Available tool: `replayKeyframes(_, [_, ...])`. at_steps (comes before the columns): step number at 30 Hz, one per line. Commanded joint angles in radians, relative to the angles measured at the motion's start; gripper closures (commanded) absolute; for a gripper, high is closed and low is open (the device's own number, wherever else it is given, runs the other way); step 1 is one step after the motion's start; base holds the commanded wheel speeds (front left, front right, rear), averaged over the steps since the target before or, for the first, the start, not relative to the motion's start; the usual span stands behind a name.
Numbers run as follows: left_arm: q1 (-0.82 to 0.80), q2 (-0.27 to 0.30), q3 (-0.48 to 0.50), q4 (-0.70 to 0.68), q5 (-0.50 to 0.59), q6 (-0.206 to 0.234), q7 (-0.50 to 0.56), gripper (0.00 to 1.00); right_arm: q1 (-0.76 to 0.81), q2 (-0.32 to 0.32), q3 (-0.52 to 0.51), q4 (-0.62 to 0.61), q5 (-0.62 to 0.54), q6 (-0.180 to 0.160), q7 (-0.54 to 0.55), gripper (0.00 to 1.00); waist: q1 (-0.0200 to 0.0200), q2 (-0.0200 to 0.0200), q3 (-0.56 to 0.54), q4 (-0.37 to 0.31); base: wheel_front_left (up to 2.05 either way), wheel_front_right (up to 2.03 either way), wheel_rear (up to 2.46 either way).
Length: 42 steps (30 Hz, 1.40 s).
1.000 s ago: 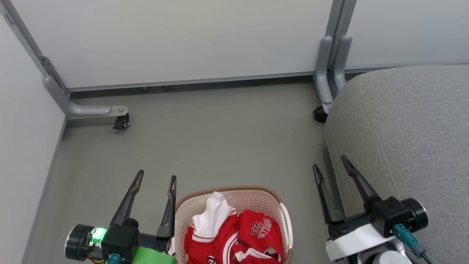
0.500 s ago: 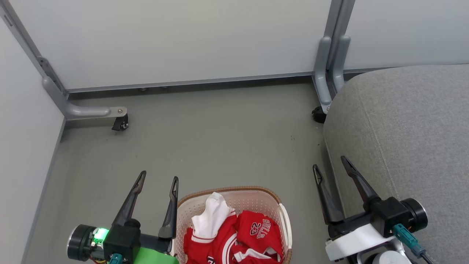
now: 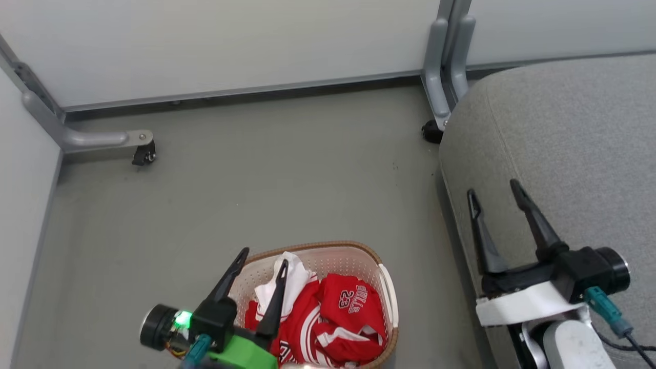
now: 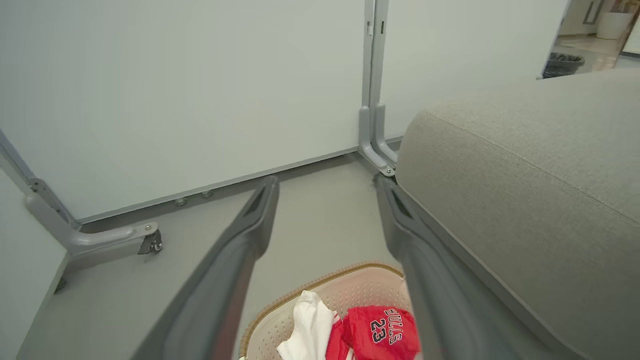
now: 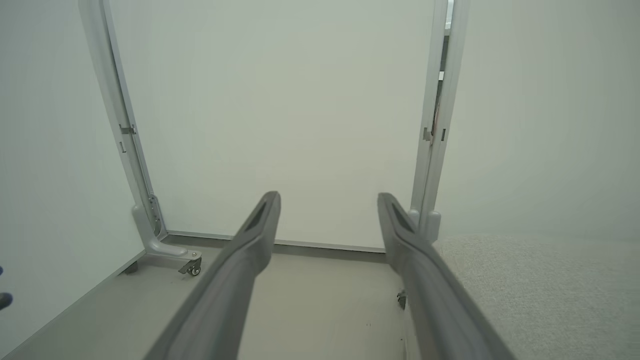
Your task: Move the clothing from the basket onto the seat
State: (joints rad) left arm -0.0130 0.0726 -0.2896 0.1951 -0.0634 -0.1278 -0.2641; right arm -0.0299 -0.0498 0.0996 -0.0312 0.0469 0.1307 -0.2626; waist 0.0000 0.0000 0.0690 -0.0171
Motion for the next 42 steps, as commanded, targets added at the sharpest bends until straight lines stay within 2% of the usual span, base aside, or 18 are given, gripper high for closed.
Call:
replayKeyframes(1, [-0.048,0.009,-0.030,0.031,-0.022,-0.004,-0.001,0.00,-0.026,-0.001,-0.015,-0.011,0.001,0.000,-0.003,0.00,0.0000,0.0000,0.096,-0.021,0.00,0.00,0.00])
replayKeyframes(11, [-0.378,0.073,-0.342,0.310,-0.101,-0.003,-0.001,0.00,-0.171,-0.023,-0.098,-0.085,-0.035,0.000,-0.003,0.00,0.0000,0.0000,0.372,-0.030,0.00,0.00,0.00])
replayKeyframes(17, [-0.583,0.085,-0.535,0.480,-0.160,-0.003,-0.001,0.00,-0.249,-0.043,-0.143,-0.132,-0.046,0.000,-0.003,0.00,0.0000,0.0000,0.523,-0.040,0.00,0.00,0.00])
replayKeyframes(26, [-0.806,0.094,-0.772,0.644,-0.261,-0.003,-0.001,0.00,-0.320,-0.035,-0.203,-0.198,-0.047,0.000,-0.003,0.00,0.0000,0.0000,0.693,-0.074,0.00,0.00,0.00])
replayKeyframes(34, [-0.940,0.093,-0.930,0.715,-0.338,-0.003,-0.001,0.00,-0.357,-0.024,-0.211,-0.237,-0.051,0.000,-0.003,0.00,0.0000,0.0000,0.802,-0.092,0.00,0.00,0.00])
replayKeyframes(42, [-0.974,0.078,-0.989,0.782,-0.386,-0.003,-0.001,0.00,-0.392,-0.013,-0.206,-0.264,-0.053,0.000,-0.003,0.00,0.0000,0.0000,0.869,-0.111,0.00,0.00,0.00])
